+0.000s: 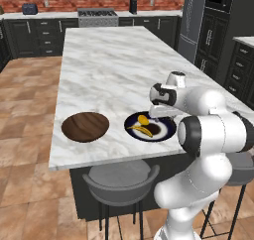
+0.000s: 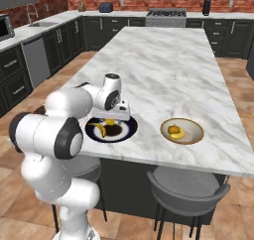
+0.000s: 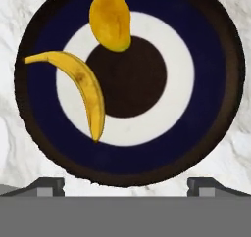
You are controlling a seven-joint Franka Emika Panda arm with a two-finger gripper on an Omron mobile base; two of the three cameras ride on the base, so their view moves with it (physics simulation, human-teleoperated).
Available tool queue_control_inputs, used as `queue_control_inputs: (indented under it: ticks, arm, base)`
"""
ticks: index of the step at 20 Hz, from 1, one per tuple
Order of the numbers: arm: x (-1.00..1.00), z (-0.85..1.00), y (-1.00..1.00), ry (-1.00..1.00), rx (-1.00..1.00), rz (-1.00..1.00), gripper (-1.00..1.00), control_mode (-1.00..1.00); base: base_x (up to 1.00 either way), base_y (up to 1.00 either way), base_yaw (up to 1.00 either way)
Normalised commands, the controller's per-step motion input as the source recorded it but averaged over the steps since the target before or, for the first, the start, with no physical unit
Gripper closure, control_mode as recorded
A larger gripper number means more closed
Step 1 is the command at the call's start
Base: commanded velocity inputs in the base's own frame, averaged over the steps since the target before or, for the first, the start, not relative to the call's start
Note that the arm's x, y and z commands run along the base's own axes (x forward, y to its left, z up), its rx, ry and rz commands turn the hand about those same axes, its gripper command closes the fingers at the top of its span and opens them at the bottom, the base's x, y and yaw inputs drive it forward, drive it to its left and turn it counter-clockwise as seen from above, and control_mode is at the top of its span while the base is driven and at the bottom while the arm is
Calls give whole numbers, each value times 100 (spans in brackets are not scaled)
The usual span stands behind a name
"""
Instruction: Take the fruits from the plate on the dining counter and place two fruits in each bowl.
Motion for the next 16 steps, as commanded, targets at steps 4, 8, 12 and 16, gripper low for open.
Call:
queue_control_inputs:
  ticks: [4,8,12,16]
  arm:
    - [43,-37,56,6,-4,9,-100,-100]
    - [44,-31,39,6,0,3,-100,-100]
    - [26,-30,20,2,0,0,-100,-100]
    - [6,-51,0,0,3,0,-100,-100]
  base:
    - [0,0,0]
    - [0,0,0]
    - [0,0,0]
    - [0,0,0]
